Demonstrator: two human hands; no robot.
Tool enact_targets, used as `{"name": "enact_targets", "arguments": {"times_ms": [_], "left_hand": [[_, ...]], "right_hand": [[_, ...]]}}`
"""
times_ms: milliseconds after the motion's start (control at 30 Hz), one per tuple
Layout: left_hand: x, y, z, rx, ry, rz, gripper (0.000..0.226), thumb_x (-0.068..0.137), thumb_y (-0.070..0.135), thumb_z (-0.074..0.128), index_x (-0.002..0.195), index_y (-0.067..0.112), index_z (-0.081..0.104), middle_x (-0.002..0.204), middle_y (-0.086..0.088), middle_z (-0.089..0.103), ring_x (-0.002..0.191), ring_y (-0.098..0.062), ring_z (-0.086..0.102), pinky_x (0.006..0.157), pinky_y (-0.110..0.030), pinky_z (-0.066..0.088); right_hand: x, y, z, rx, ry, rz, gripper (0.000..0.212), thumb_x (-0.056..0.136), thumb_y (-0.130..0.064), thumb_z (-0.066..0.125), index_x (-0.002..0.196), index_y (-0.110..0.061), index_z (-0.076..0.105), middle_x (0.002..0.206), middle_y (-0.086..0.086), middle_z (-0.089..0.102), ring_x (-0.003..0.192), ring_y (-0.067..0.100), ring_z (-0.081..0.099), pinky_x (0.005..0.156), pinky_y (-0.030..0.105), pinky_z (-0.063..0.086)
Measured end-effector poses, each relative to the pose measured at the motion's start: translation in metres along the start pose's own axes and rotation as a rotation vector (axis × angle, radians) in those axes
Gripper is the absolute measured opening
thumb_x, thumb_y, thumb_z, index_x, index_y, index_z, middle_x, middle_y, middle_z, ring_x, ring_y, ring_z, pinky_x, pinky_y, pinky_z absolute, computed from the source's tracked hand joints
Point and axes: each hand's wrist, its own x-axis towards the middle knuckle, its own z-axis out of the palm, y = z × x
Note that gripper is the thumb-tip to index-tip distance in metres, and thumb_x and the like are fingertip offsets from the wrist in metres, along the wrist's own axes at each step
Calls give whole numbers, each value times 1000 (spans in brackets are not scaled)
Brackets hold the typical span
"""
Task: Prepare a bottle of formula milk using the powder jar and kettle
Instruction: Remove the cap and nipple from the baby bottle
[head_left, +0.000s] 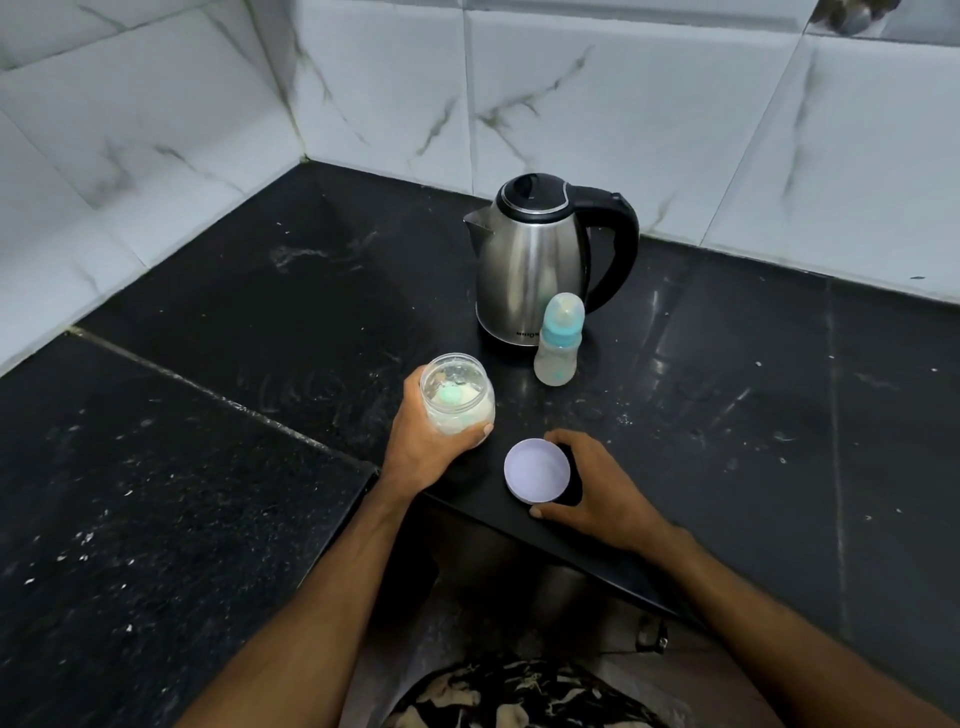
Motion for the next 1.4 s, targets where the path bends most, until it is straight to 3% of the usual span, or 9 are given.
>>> {"name": "enact_targets", "arguments": {"times_ms": [100, 200, 433, 633, 767, 900, 1100, 1267, 1400], "left_hand": [[2, 7, 1, -2, 1, 13, 93, 57, 27, 94, 132, 31, 39, 121, 23, 58, 109, 16, 54, 89, -6, 41], [0, 2, -1, -15, -25, -4, 103, 48, 44, 90, 137, 28, 40, 128, 18, 58, 117, 4, 56, 101, -23, 46], [-4, 9, -9, -51, -21, -28, 135, 40, 55, 90, 153, 29, 19, 147, 8, 44, 136, -7, 44, 117, -36, 36], [-1, 46, -21, -55, 112, 108, 112, 56, 61, 80, 150, 35, 27, 154, 13, 36, 139, 0, 36, 114, -27, 32], [6, 83, -16, -58, 100, 228, 100, 64, 55, 79, 148, 32, 31, 151, 14, 40, 138, 4, 37, 113, -21, 31], [8, 99, 3, -32, 76, 263, 88, 75, 36, 84, 148, 25, 36, 148, 13, 44, 136, 4, 39, 109, -15, 33], [0, 95, 36, -5, -31, 295, 68, 83, 40, 75, 142, 30, 41, 143, 13, 48, 133, 4, 43, 108, -22, 39], [-1, 84, 58, 27, -63, 283, 59, 89, 29, 73, 141, 25, 45, 139, 11, 49, 127, 3, 46, 103, -14, 39], [3, 70, 80, 19, -64, 224, 62, 86, 26, 76, 141, 21, 46, 140, 6, 49, 128, -2, 47, 105, -21, 41]], "right_hand": [[4, 3, -6, -2, -20, 15, 94, 63, -54, 85, 140, -34, 34, 140, -18, 39, 127, 2, 37, 111, 27, 34], [1, 2, -3, 13, -57, 31, 103, 61, -60, 83, 145, -31, 30, 147, -15, 35, 132, 2, 34, 111, 21, 28], [3, 2, -12, 224, 60, 76, 83, 76, -70, 63, 144, -35, 30, 136, -15, 47, 128, -3, 43, 107, 23, 38], [31, -7, -42, 260, 295, 94, 59, 86, -45, 68, 136, -31, 40, 131, -11, 49, 119, -4, 47, 90, 6, 35], [63, -13, -65, 200, 440, 49, 59, 85, -34, 72, 135, -22, 42, 128, -5, 48, 115, 6, 49, 95, 19, 43], [95, -22, -84, 95, 368, 10, 67, 84, -38, 73, 138, -19, 38, 133, 2, 43, 116, 13, 48, 98, 30, 46], [120, -27, -93, -117, 190, -40, 61, 84, -31, 71, 135, -20, 41, 130, 6, 47, 109, 24, 54, 97, 41, 47], [114, -26, -104, -101, 208, -58, 56, 82, -30, 73, 131, -22, 48, 126, 3, 52, 107, 20, 55, 93, 36, 47], [94, -24, -111, -91, 227, -93, 58, 82, -31, 75, 132, -22, 48, 127, 1, 54, 109, 16, 54, 92, 33, 50]]}}
